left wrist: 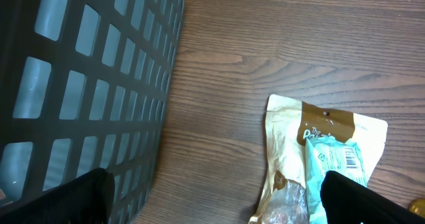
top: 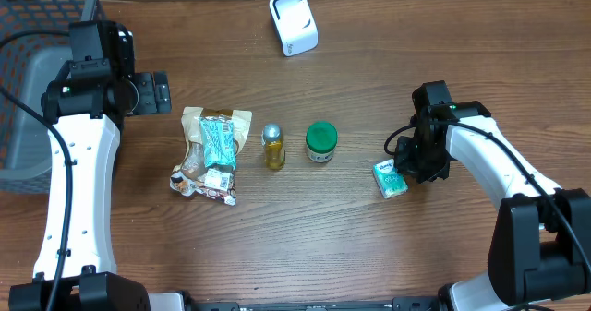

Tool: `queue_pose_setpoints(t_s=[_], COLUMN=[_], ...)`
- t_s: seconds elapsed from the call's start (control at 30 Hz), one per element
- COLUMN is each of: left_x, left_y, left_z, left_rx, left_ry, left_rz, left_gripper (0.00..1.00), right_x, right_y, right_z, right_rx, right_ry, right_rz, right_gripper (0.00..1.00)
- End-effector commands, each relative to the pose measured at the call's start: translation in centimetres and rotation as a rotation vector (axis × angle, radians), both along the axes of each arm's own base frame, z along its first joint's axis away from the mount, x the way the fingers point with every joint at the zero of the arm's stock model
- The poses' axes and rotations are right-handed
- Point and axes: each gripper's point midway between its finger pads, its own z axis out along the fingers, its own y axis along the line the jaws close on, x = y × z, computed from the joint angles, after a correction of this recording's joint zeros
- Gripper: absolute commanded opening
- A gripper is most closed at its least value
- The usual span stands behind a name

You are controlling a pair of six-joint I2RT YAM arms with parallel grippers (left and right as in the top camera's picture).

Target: Scan the item barcode

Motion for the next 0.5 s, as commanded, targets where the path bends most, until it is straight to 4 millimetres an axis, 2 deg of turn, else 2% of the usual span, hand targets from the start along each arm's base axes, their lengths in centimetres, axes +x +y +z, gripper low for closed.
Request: queue_pose_setpoints(t_s=[0.0,0.3,0.47], left_x=[0.2,0.2,0.2], left_y=[0.1,0.1,0.1], left_z=[1.5,1.5,1.5], left_rx=[0.019,0.019,0.019], left_ry=[-0.037,-0.037,-0.037], left_rz=[-0.012,-0.012,-0.012], left_gripper=[1.00,0.99,1.00], right_x=[-0.2,0.0,0.4], right_y=[-0.2,-0.3,-2.5], right_z=[-0.2,-0.2,-0.2], right_rx=[-0.009,-0.012,-0.141], right_ry=[0.001,-0.004,-0.025], right_rz=[-0.001,-0.002,-0.080], right_gripper=[0.28,0.28,0.22])
